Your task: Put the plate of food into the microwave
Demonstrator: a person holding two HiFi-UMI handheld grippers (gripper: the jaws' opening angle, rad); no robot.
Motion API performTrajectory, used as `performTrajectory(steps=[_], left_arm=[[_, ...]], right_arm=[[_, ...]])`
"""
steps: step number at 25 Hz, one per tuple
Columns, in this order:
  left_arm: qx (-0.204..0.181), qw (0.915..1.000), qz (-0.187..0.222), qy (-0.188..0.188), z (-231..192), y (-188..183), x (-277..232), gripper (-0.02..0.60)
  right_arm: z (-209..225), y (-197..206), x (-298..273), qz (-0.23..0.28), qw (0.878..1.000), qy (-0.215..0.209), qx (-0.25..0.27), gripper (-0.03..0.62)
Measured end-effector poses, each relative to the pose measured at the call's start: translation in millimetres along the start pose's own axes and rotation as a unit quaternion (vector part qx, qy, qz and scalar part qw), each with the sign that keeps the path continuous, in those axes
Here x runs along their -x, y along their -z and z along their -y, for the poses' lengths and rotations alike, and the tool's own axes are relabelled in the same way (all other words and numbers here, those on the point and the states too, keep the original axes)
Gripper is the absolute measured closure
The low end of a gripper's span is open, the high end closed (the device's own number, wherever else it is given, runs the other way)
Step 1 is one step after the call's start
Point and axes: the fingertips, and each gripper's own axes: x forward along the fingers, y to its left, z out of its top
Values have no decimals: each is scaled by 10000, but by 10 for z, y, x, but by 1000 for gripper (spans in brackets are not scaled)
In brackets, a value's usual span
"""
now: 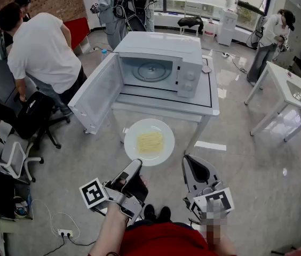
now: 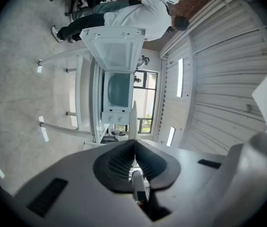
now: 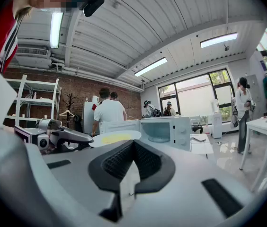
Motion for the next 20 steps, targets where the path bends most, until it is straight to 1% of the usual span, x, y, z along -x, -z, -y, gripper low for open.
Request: performTrajectory(steps=[10,14,20], left_arm=[[-25,10000,6,15,-17,-6,-91,566],[-29,10000,41,-3,-44,5,-130,566],[-100,9999,105,-67,-70,-75,-252,566]], right_arm=[[92,50,-46,-57,10000,-44,-37,580],[130,91,-45,-73,9998,-144,-143,580],[236,154,-48,-170,9994,-193,-226,579]])
